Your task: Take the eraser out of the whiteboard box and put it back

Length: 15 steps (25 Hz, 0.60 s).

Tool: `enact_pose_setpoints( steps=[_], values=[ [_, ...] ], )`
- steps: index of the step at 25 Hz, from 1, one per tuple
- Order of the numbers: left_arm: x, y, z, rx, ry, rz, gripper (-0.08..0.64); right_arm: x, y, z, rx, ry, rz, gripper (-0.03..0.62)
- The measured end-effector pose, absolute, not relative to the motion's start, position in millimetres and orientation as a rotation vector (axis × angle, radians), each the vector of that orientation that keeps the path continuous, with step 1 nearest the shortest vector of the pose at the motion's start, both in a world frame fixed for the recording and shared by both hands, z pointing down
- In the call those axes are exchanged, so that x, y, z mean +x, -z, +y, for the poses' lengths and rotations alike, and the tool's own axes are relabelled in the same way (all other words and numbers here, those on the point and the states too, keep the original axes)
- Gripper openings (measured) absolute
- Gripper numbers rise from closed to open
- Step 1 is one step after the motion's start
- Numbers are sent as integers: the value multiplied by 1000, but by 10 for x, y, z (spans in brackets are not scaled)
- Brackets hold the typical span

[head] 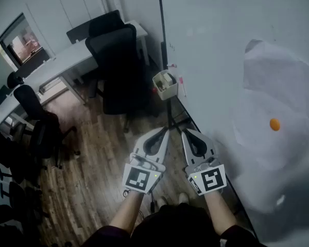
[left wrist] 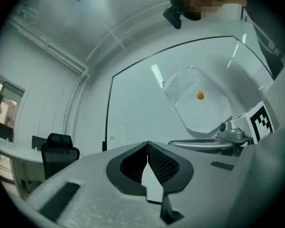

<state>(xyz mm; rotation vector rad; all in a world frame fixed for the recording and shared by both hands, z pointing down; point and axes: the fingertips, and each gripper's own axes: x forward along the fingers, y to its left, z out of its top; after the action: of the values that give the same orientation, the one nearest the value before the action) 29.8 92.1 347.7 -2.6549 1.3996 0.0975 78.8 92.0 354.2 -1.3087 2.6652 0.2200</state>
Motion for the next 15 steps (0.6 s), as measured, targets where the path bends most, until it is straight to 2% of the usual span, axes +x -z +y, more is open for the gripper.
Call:
enact_pose_setpoints(
  steps=[15],
  values=[
    [-86, -3515, 1003, -2665, -107, 1404, 5, 450, -3532, 1008, -1297, -204, 2656, 3]
  ],
)
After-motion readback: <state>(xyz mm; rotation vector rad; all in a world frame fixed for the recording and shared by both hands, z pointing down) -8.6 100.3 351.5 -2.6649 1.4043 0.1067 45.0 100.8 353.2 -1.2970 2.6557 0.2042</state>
